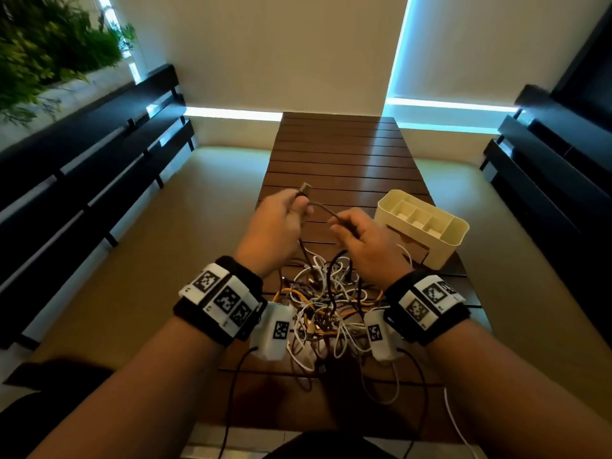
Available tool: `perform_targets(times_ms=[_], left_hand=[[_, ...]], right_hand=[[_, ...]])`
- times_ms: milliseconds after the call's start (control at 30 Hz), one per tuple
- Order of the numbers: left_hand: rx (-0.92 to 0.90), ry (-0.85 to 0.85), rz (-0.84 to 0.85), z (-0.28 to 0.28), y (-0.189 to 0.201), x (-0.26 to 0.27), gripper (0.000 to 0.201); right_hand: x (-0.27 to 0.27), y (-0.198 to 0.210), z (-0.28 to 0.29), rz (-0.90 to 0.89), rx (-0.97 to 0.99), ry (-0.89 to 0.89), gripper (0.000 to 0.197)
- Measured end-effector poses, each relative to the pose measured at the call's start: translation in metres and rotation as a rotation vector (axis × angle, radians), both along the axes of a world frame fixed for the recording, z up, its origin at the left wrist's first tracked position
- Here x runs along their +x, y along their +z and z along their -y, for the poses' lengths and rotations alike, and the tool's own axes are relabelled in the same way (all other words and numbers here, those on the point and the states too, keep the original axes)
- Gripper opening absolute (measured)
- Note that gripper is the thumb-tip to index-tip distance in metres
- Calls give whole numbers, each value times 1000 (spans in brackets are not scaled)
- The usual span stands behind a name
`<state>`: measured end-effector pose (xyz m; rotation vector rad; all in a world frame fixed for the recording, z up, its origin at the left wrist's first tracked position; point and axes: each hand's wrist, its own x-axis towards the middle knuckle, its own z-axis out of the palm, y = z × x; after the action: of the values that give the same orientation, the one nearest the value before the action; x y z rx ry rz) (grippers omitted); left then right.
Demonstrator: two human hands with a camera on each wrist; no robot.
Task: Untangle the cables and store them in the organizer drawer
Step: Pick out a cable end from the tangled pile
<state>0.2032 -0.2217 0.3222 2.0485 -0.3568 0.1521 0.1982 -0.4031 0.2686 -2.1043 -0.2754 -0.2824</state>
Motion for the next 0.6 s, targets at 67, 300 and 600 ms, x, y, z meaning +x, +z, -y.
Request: perform_targets(times_ms=[67, 300, 600], left_hand=[[-69, 19, -1, -2, 3, 3, 30], [-177, 8, -83, -6, 7, -6, 27], [74, -52, -114, -17, 9, -9, 29]], right_hand=[[-2, -10, 3, -96, -19, -1, 12], [2, -24, 23, 71, -229, -109, 14], [-17, -2, 16, -104, -188, -90, 35]])
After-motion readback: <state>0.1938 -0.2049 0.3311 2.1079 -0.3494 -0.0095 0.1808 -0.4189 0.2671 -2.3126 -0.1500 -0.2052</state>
